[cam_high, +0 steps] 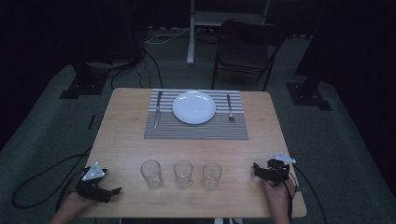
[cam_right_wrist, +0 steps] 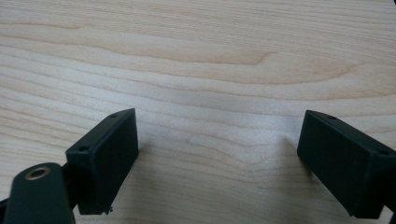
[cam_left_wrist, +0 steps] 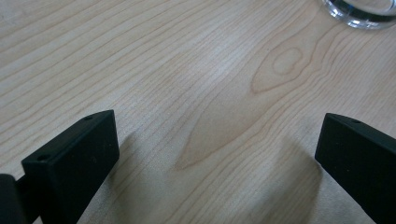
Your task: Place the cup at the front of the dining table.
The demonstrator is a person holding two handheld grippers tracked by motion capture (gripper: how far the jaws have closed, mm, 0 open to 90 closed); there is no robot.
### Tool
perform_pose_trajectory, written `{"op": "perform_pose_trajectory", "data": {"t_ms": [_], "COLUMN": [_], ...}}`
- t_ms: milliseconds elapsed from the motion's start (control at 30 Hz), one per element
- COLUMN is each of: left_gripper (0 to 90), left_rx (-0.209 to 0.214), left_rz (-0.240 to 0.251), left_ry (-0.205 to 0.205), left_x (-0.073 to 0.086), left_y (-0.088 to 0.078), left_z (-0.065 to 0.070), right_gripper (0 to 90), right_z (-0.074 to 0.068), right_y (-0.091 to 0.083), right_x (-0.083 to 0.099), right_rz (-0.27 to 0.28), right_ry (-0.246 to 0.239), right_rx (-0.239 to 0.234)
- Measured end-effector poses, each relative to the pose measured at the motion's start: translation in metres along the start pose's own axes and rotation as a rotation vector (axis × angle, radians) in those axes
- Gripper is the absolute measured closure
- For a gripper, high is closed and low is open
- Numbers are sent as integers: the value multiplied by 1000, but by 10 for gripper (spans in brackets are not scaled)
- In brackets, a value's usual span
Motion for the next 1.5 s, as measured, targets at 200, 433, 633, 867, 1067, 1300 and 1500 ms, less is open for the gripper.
{"op": "perform_pose_trajectory", "data": {"t_ms": [200,433,633,867,1067,1300,1500], "left_gripper": [1,1,1,2,12,12,12], "left_rx": [-26,-18,24,20,43,40,79], "left_rz": [-19,-27,-19,-13,32,39,63], "left_ry": [8,22,14,5,2,-1,5], "left_x": [2,3,2,0,-7,-10,-16], "left_y": [-2,-3,-4,-7,-15,-17,-23], "left_z": [-2,0,0,-1,3,7,15], "right_gripper": [122,122,122,122,122,122,122], "right_z": [0,0,0,0,0,0,0], "right_y": [0,0,0,0,0,0,0], "right_x": [0,0,0,0,0,0,0], "right_rz": [0,0,0,0,0,0,0], "right_ry": [0,-1,0,0,-1,0,-1], "right_rx": [0,0,0,0,0,0,0]}}
Point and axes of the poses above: each handheld gripper's, and its own axes: y roughly forward along the jaws, x roughly out of its underside, z roughly to its right, the point moved 5 cm from there along y, roughly forward along the jaws, and after that the axes turned 2 degrees about -z, right-handed, at the moved point
